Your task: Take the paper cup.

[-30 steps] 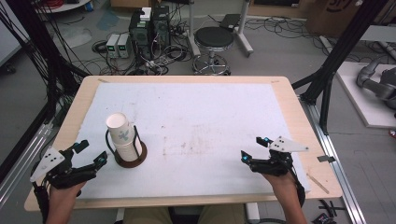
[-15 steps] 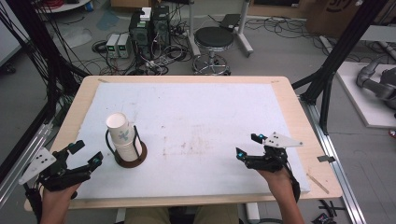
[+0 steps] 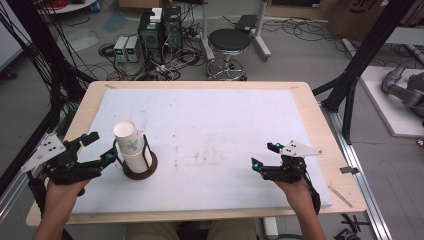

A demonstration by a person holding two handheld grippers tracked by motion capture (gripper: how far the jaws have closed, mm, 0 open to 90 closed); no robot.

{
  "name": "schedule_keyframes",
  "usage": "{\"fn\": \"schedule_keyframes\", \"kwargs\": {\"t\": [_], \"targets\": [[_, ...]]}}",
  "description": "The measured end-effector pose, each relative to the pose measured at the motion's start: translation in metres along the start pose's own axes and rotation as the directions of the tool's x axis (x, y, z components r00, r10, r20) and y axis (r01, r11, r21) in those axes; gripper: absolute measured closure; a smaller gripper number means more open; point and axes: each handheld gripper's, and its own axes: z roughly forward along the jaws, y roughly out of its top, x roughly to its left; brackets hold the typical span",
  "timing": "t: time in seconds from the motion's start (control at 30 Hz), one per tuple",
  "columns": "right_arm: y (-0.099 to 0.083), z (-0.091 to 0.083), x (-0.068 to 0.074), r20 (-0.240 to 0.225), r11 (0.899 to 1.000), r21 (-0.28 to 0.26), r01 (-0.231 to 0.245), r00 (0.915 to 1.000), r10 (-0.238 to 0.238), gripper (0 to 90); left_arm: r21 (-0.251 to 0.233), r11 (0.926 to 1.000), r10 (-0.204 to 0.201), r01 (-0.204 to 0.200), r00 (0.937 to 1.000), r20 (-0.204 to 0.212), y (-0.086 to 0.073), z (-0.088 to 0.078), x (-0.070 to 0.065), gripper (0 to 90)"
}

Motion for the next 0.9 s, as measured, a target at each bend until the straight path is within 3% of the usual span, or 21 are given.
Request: {"fn": "schedule_keyframes", "kwargs": {"t": [0.27, 0.47, 0.6, 0.77, 0.9], "targets": [[0.002, 0.004, 0.006, -0.026, 1.000, 0.008, 0.022, 0.9994, -0.022, 18.9, 0.056, 0.9981, 0.023, -0.023, 0.9997, -0.002, 0.018, 0.025, -0.004, 15.5], [0.002, 0.002, 0.006, -0.037, 1.000, 0.013, 0.012, 0.9992, -0.012, 18.9, 0.108, 0.9934, 0.041, -0.039, 0.9990, -0.019, 0.017, 0.039, -0.005, 17.4], [0.002, 0.002, 0.002, -0.052, 0.999, 0.040, 0.023, 0.9985, -0.021, 19.1, 0.125, 0.9916, 0.032, -0.032, 0.9995, 0.001, 0.016, 0.045, -0.004, 29.1], [0.002, -0.003, -0.001, -0.028, 0.999, 0.042, 0.016, 0.9995, -0.015, 19.1, 0.133, 0.9907, 0.030, -0.029, 0.9995, -0.006, 0.017, 0.050, -0.003, 33.2], [0.003, -0.007, 0.000, -0.005, 1.000, 0.029, 0.006, 1.0000, -0.006, 19.1, 0.126, 0.9913, 0.036, -0.038, 0.9992, 0.020, 0.026, 0.049, 0.001, 33.6]]}}
